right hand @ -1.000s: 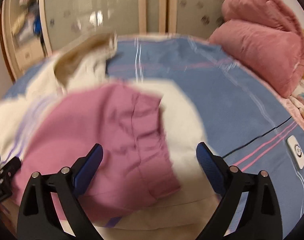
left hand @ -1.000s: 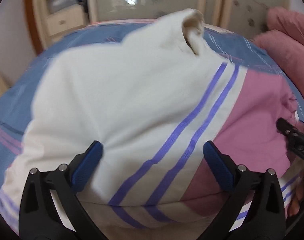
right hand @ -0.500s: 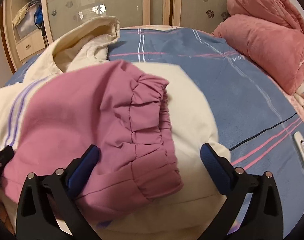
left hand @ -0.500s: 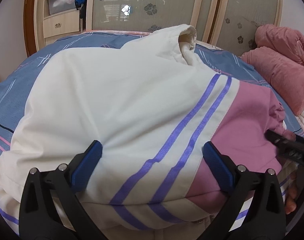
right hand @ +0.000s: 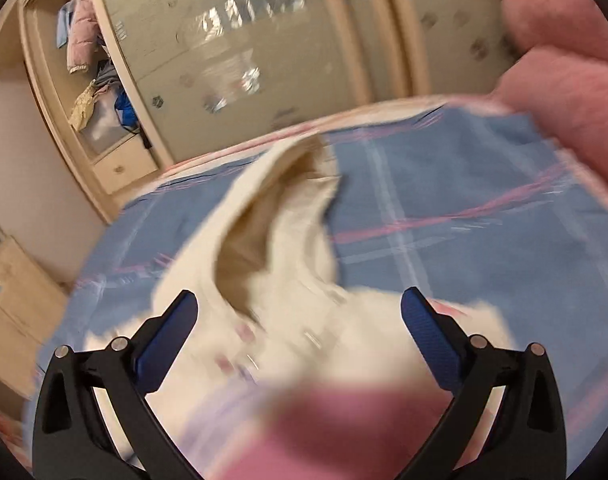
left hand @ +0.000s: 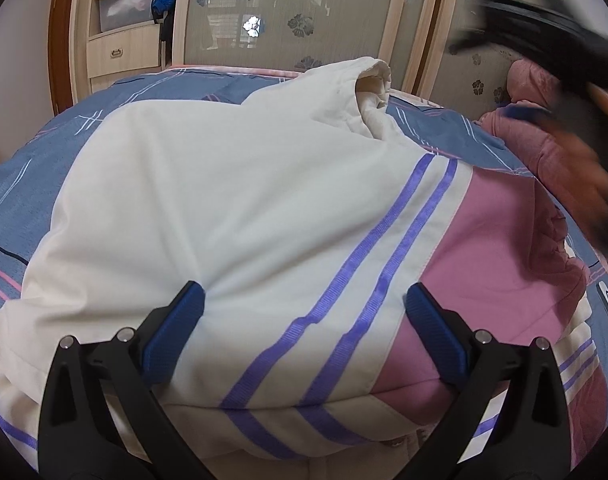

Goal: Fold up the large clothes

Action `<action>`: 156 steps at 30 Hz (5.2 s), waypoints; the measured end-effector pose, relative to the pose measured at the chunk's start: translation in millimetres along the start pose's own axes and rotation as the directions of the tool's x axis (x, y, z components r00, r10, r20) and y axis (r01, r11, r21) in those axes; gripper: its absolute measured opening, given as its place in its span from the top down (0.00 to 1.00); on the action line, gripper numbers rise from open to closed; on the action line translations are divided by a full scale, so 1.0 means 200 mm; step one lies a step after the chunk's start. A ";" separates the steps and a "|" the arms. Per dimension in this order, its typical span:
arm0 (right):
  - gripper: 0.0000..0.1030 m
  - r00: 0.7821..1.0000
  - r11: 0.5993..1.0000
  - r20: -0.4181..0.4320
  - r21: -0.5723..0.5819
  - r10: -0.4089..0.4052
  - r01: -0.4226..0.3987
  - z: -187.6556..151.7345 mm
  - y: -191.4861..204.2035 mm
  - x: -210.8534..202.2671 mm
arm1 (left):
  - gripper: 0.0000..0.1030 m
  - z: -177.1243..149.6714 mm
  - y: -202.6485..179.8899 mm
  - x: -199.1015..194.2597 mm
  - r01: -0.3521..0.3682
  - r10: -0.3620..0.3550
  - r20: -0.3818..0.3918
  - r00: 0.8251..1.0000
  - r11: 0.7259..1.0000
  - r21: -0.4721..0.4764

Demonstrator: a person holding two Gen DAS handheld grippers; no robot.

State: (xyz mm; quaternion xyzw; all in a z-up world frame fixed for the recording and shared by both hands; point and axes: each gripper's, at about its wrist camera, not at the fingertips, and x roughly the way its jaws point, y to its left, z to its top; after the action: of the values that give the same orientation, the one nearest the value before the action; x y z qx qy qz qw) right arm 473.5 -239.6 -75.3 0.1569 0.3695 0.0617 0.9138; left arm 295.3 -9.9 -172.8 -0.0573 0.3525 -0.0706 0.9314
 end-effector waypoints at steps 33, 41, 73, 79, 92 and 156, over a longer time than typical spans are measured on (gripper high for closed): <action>0.70 0.918 0.887 -0.249 -0.273 0.309 -0.373 -1.06 0.34 -1.00 | 0.02 -0.04 0.26 -0.12 0.130 -0.100 0.132 0.986 0.961 -0.244; 0.08 0.986 0.975 0.068 -0.172 0.152 -0.138 -0.88 0.04 -1.26 | 0.02 -0.07 0.27 -0.17 0.100 -0.072 0.122 0.990 0.965 -0.243; 0.86 0.918 0.902 -0.105 0.258 0.382 -0.346 -1.37 -0.28 -0.89 | 0.02 -0.18 0.31 -0.30 0.095 -0.052 0.144 0.988 0.946 -0.310; 0.42 0.991 0.992 0.029 -0.020 0.129 -0.128 -1.24 -0.20 -1.14 | 0.02 -0.25 0.37 -0.65 -0.021 0.128 0.230 0.965 0.909 -0.417; 0.76 0.997 0.960 0.079 -0.280 -0.005 0.027 -0.68 0.18 -0.87 | 0.02 0.03 -0.04 -0.45 -0.003 0.020 0.100 0.995 0.986 -0.167; 0.28 0.788 0.865 -0.435 -0.040 0.436 -0.501 -1.66 0.18 -0.93 | 0.02 -0.38 0.63 -0.74 -0.305 0.293 -0.089 0.952 0.926 -0.224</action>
State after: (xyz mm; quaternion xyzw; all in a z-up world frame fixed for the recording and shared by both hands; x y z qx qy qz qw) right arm 108.2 -167.5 -166.3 0.1564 0.4970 0.3467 0.7800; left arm 145.9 135.0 -152.9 -0.1106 0.3881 0.1129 0.9080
